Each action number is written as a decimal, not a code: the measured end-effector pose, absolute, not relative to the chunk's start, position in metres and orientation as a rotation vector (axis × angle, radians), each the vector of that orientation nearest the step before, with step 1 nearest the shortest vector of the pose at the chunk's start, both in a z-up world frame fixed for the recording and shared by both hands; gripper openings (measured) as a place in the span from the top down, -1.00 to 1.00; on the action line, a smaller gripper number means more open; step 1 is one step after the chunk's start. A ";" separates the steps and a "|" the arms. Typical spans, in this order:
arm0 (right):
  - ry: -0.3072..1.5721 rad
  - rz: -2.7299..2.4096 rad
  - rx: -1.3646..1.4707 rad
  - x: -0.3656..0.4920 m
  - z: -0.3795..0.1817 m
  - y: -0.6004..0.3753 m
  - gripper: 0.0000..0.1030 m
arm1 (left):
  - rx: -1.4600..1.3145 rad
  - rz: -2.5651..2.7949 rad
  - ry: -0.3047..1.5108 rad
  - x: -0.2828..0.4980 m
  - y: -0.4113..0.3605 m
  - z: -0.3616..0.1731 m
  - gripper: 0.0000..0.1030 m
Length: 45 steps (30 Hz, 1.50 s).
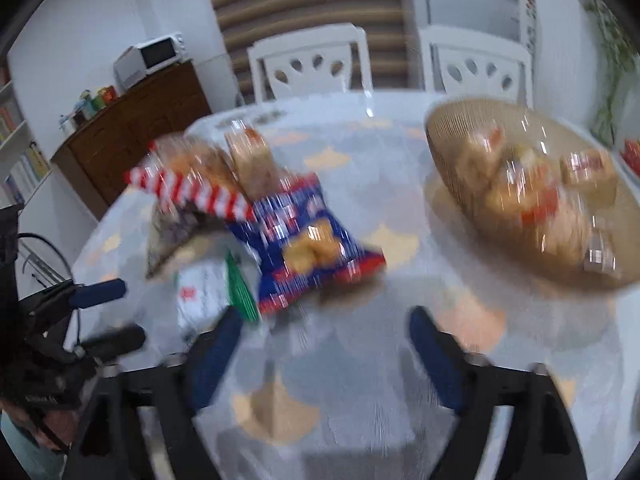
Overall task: Organize snacks
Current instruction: 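Grasp the white-green sachet with the left gripper while the right grasps the blue biscuit bag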
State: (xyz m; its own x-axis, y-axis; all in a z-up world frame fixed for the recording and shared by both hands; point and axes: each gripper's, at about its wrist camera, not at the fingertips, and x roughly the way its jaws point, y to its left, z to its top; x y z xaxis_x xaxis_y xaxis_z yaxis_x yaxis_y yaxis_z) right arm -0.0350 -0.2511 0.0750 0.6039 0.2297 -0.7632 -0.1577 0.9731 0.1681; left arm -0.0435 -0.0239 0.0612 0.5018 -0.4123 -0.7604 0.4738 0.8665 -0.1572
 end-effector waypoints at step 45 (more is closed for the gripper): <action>0.968 0.257 0.052 -0.049 0.034 -0.265 -0.16 | 0.140 -0.610 0.937 -0.060 -0.051 0.027 -0.07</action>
State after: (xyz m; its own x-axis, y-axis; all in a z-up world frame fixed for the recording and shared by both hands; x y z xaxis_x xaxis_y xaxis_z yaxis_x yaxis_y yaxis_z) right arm -0.0487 -0.2652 0.0341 0.5391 0.2392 -0.8076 -0.1926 0.9684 0.1583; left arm -0.0601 -0.0513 0.0272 0.4387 -0.4297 -0.7892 0.5478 0.8241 -0.1442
